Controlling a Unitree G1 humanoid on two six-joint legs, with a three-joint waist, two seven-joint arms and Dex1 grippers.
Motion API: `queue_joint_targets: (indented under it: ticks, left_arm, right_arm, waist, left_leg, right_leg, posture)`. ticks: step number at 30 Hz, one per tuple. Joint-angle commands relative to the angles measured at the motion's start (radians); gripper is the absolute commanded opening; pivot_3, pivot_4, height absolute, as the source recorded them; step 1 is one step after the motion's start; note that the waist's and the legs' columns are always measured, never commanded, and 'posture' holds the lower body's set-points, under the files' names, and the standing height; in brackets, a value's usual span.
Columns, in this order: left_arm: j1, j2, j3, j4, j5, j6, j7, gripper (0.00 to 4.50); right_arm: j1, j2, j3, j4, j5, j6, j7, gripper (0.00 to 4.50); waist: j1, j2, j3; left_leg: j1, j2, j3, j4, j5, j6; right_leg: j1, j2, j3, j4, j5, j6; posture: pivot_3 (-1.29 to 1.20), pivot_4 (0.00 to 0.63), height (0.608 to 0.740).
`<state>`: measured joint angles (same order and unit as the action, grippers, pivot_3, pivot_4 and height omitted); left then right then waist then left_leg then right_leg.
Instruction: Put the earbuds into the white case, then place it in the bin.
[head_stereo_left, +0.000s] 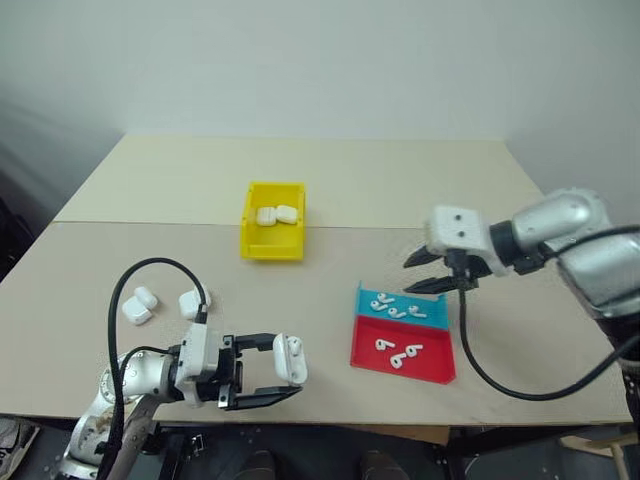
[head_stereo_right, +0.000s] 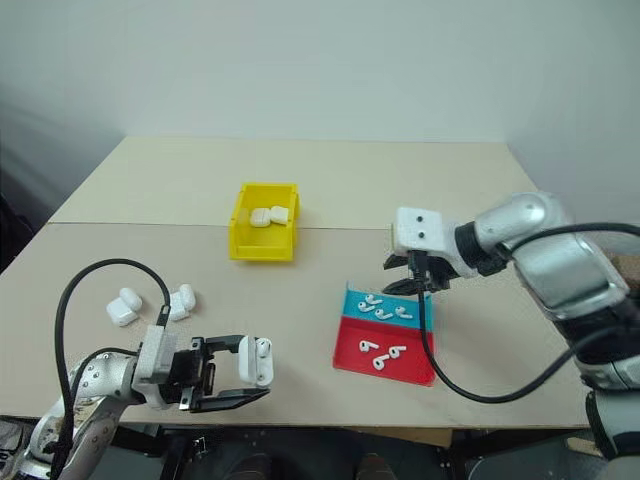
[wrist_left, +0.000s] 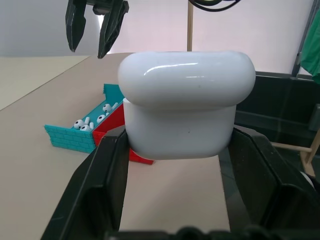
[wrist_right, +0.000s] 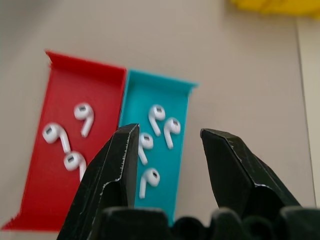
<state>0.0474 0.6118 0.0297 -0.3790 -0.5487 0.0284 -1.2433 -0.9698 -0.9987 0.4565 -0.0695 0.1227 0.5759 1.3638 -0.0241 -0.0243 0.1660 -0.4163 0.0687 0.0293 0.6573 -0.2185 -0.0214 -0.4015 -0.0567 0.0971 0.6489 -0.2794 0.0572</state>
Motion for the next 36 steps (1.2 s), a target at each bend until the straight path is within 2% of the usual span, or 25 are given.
queue_joint_targets:
  ticks: [1,11,36]
  left_arm:
    - [0.004,-0.006,-0.002,-0.031,0.010,-0.034,0.018,2.72]
    - [0.013,-0.026,-0.027,-0.041,0.036,-0.047,0.059,2.72]
    - [-0.005,-0.031,-0.052,-0.009,0.059,-0.075,0.082,2.72]
  right_arm:
    - [-0.052,0.025,0.063,0.046,-0.093,0.035,0.049,2.39]
    - [-0.018,0.075,0.141,0.056,-0.243,0.120,0.045,2.39]
    - [0.046,0.162,0.182,0.146,-0.411,0.127,0.014,2.39]
  waist:
    - [0.002,0.000,0.000]
    - [0.011,0.000,0.000]
    - [0.009,0.000,0.000]
  left_leg:
    - [0.000,0.000,0.000,0.000,0.000,0.000]
    - [-0.007,0.000,0.000,0.001,0.000,0.000]
    - [-0.006,0.000,0.000,0.002,0.000,0.000]
  right_leg:
    - [0.000,0.000,0.000,0.000,0.000,0.000]
    - [-0.005,-0.001,-0.001,0.000,0.000,0.000]
    - [-0.004,0.000,-0.001,0.001,0.001,0.000]
  posture:
    - [0.00,0.150,0.740]
    - [0.00,0.150,0.740]
    - [0.00,0.150,0.740]
